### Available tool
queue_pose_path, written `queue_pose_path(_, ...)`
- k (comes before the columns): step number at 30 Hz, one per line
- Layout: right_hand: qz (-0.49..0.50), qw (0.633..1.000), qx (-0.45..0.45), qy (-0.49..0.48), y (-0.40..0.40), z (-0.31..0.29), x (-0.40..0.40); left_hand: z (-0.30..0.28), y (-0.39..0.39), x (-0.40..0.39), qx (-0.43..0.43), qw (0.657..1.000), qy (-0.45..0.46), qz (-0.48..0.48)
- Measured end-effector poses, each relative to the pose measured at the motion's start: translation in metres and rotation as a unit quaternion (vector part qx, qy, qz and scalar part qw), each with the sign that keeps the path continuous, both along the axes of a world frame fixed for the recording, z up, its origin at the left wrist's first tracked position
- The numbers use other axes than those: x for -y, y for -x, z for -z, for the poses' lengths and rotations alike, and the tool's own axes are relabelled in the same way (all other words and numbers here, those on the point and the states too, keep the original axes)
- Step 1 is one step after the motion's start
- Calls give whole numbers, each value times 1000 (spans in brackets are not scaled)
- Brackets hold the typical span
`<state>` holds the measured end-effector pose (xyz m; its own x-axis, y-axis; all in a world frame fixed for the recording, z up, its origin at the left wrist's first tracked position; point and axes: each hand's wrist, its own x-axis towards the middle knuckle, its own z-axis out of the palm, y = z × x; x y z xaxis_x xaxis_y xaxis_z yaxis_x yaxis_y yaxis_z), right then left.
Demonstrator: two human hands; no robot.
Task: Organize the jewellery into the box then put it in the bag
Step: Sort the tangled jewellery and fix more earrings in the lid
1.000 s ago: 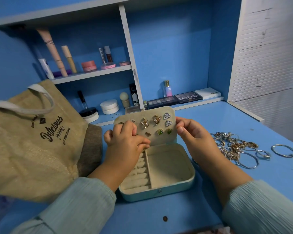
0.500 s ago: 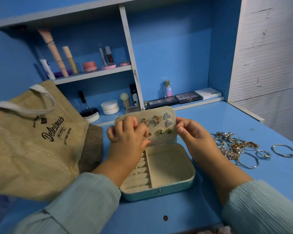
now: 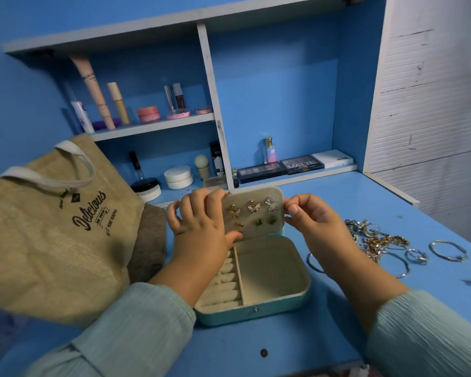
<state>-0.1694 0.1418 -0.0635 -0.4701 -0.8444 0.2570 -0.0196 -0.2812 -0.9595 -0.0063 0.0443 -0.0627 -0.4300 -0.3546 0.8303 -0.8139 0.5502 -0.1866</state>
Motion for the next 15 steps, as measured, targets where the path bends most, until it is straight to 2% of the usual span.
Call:
queue_pose_path(5,20,991,-99,-87,12,-24,-8,7,-4,-12,9,998,62,18)
queue_pose_path(9,-9,973,-189,-135,21,-46,3,9,-5,-14,-11,995,89,36)
queue_pose_path(11,-33,958,-241,-154,19,-59,10,10,-4,-13,-24,995,91,39)
queue_pose_path(15,-94,905,-366,-194,12,-74,28,11,-5,-11,-36,994,95,43)
